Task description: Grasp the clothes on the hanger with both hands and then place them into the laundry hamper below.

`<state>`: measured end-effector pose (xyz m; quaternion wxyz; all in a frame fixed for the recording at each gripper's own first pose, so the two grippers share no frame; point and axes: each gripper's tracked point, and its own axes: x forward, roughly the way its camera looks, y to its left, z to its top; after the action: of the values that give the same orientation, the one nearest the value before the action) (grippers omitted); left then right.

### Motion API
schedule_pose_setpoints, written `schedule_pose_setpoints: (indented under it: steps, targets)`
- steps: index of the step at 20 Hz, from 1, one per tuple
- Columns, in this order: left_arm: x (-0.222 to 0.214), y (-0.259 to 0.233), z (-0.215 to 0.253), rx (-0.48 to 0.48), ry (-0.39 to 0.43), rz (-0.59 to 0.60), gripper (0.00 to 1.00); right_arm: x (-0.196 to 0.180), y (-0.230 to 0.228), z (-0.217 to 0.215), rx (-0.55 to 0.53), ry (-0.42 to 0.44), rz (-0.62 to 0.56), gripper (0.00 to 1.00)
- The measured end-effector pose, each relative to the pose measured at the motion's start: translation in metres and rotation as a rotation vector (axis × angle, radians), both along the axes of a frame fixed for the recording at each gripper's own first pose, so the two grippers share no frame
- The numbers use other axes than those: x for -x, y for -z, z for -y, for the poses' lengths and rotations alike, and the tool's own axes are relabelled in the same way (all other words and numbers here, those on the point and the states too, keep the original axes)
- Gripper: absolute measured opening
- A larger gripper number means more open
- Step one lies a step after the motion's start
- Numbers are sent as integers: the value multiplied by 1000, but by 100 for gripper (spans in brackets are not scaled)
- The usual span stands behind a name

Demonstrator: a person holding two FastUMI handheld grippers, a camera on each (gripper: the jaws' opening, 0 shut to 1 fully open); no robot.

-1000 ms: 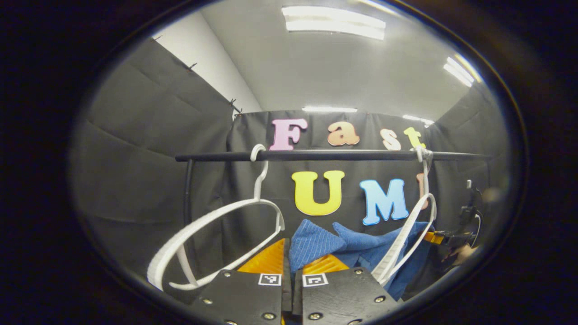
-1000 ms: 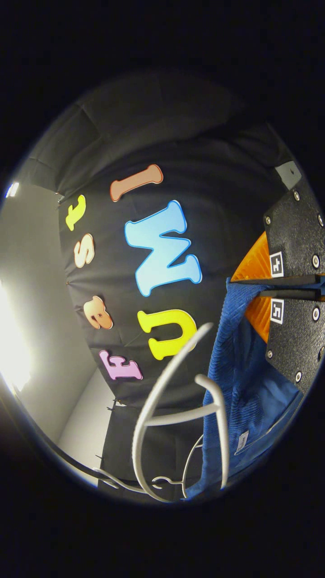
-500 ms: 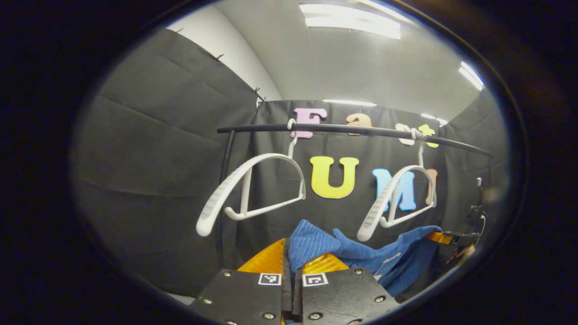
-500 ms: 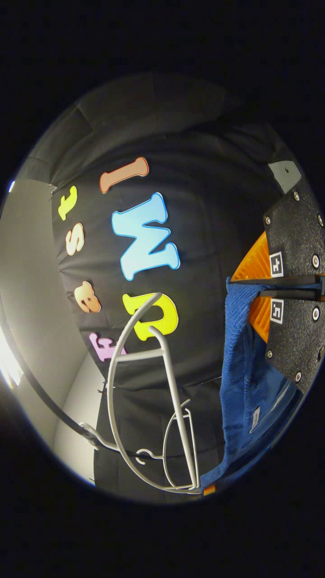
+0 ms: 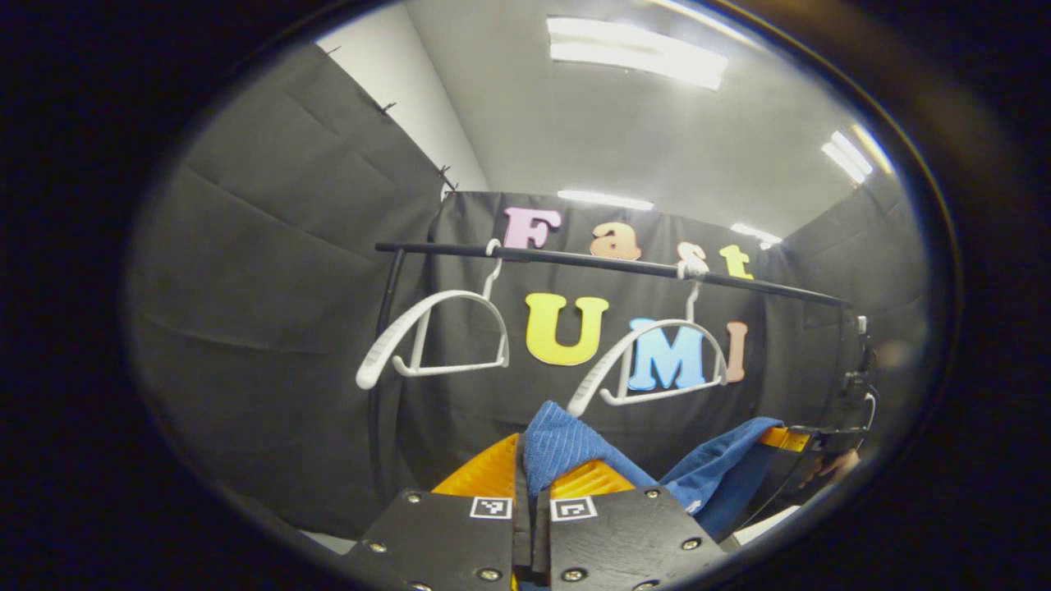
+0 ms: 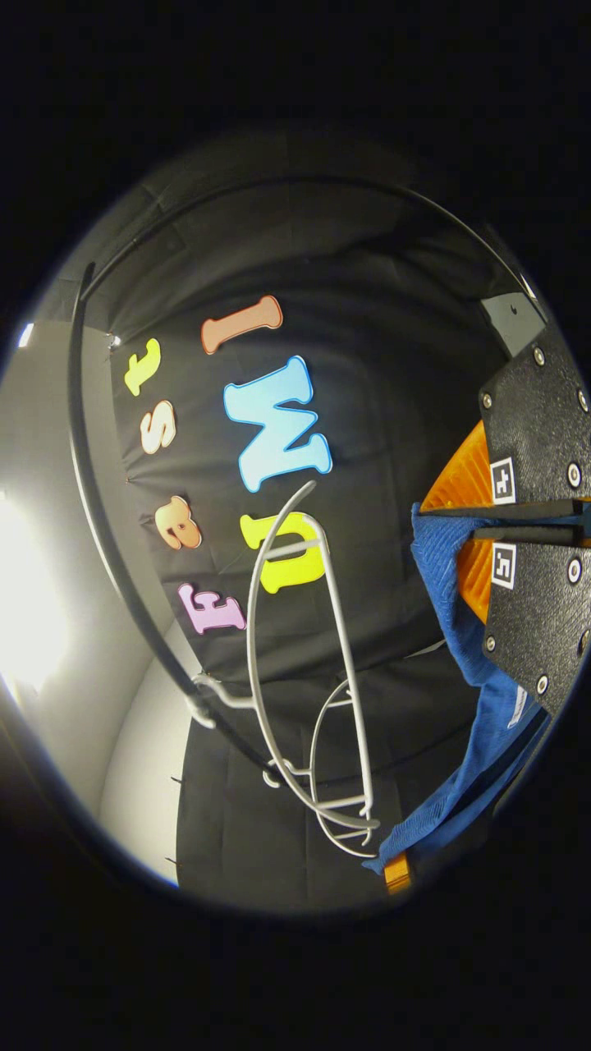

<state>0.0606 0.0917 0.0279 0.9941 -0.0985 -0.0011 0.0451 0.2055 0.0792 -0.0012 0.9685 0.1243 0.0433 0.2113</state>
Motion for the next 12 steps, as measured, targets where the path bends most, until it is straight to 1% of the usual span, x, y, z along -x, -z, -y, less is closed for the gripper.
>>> schedule_pose_setpoints:
  steps: [3, 7, 8, 9, 10, 11, 12]
  targets:
    - [17, 7, 27, 10, 61, 4, 2, 37, 3, -7, 8, -16, -11, 3]
    - [36, 38, 78, 20, 145, -41, 2, 79, 25, -14, 52, -43, -46, 3]
    - [40, 48, 89, 20, 159, -57, 7, 90, 34, -17, 54, -51, -66, 3]
    - [46, 58, 99, 25, 171, -72, 2, 100, 43, -20, 55, -63, -86, 3]
    - [49, 69, 105, 33, 180, -91, 7, 110, 52, -23, 60, -71, -106, 3]
    - [55, 82, 109, 36, 183, -110, 2, 121, 62, -24, 67, -81, -129, 3]
    - [59, 95, 109, 34, 179, -134, 2, 131, 73, -26, 72, -91, -154, 3]
